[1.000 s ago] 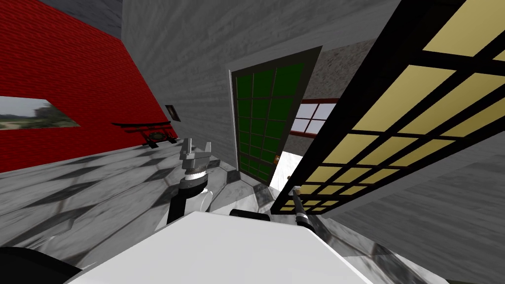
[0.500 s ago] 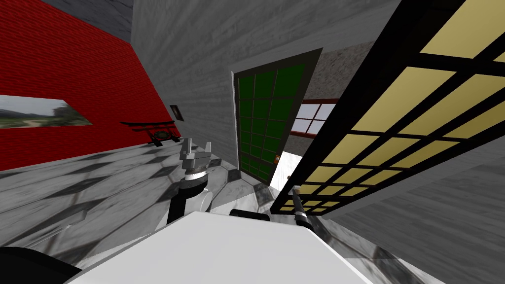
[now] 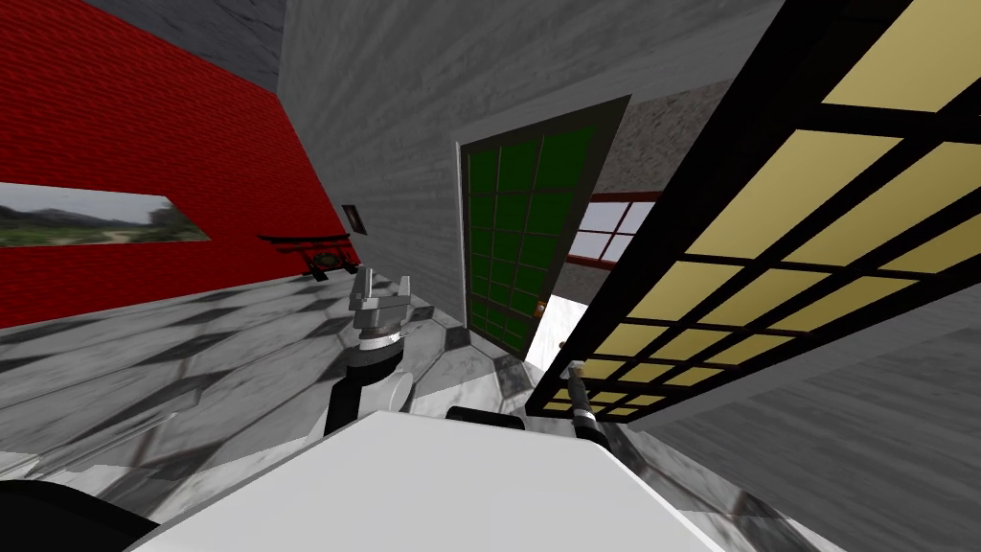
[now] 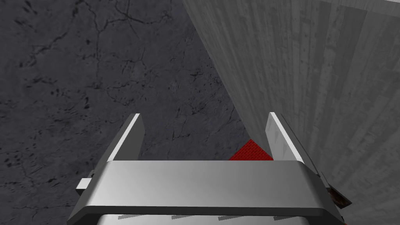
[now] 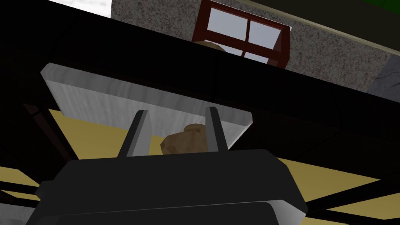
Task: Pull the door open
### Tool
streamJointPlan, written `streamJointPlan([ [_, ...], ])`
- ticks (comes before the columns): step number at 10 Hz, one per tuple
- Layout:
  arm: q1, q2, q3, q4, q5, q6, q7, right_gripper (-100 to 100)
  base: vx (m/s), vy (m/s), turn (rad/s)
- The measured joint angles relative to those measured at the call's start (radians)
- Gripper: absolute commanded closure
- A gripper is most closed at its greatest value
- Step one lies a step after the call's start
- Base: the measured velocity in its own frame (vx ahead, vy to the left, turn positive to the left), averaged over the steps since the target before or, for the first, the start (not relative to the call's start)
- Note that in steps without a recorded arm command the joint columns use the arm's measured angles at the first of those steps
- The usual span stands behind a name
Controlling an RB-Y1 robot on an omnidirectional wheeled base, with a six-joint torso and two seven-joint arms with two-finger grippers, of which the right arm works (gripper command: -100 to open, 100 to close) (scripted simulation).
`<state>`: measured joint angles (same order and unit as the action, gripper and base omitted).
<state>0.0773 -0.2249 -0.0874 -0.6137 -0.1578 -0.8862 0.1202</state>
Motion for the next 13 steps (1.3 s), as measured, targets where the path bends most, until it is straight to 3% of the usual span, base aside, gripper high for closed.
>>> streamJointPlan([
  [1,0.006,0.0,0.004,-0.019,-0.003,0.011,-0.02,100,-0.022,-0.01,0.0],
  [2,0.003,-0.001,0.007,-0.009,-0.003,0.005,-0.032,100,-0.004,0.006,-0.017],
  [5,0.002,0.005,0.004,-0.014,-0.005,0.01,-0.026,100,-0.001,0.0,-0.005],
  [6,-0.011,0.003,0.003,0.009,-0.005,0.001,-0.027,100,-0.034,-0.013,0.064],
  [9,-0.024,-0.003,0.017,0.018,-0.02,-0.004,-0.093,100,-0.053,-0.03,0.081],
  [10,-0.045,-0.01,0.025,0.059,-0.025,-0.027,-0.125,100,-0.024,-0.012,0.047],
  [11,-0.025,-0.011,0.028,0.025,-0.028,-0.021,-0.145,100,-0.041,-0.023,0.049],
  [13,-0.026,-0.015,0.04,0.009,-0.043,-0.012,-0.199,100,-0.068,-0.037,0.075],
])
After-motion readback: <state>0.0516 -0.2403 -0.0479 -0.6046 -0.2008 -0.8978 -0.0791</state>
